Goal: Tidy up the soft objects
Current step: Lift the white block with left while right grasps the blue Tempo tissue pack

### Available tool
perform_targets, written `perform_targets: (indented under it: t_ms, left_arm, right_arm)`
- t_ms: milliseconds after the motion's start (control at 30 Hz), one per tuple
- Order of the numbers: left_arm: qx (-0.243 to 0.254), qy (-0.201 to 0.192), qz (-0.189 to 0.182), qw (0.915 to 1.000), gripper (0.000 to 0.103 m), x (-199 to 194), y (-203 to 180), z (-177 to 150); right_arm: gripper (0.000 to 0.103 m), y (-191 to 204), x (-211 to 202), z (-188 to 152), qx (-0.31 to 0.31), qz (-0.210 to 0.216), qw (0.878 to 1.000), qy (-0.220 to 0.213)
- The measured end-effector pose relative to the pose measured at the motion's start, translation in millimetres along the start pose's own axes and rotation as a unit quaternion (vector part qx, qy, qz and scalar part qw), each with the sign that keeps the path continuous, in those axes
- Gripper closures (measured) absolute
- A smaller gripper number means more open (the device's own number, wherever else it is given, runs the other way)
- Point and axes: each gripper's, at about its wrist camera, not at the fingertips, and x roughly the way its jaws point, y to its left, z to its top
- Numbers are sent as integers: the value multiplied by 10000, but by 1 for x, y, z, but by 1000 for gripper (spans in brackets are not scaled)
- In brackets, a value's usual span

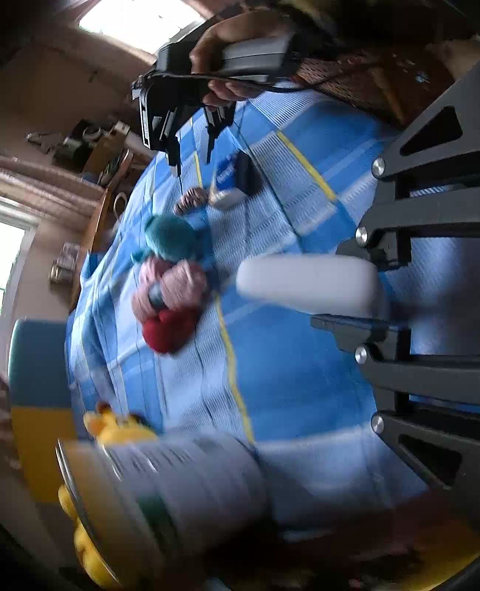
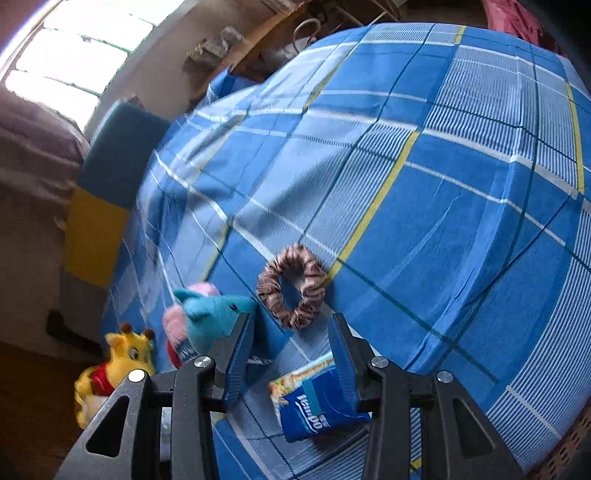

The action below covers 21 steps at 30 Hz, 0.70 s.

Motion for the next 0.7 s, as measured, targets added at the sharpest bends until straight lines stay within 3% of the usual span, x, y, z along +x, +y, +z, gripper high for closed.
perform_targets:
  t_ms: [233,300,367,433,500,700]
  left_arm:
    - [-286,-171,119,9994,85,-22,14,-20]
    - [-245,-240,141,9993,85,-28,14,-22]
    - [-176,-296,227,9991,85,-33,13,-23]
    - [-208,-292,209,9991,85,-37,15,-24]
    - [-226,-301,231,9990,85,-40,17,-27]
    - [-278,-251,205,9991,85,-43,22,-36]
  right_arm:
    - [57,-4,12,-6,-159,-893,9957,197]
    - [56,-2,21,-11,-175,-668,9961,556]
    - [55,3,33,-18,-242,-126,9940,1058]
    - [55,11,48,-34,-272,623,9812,1804]
    - [55,27,50,-47,-645,963,9704,2121]
    - [54,67,44,-79,-2120,487,9542,2055]
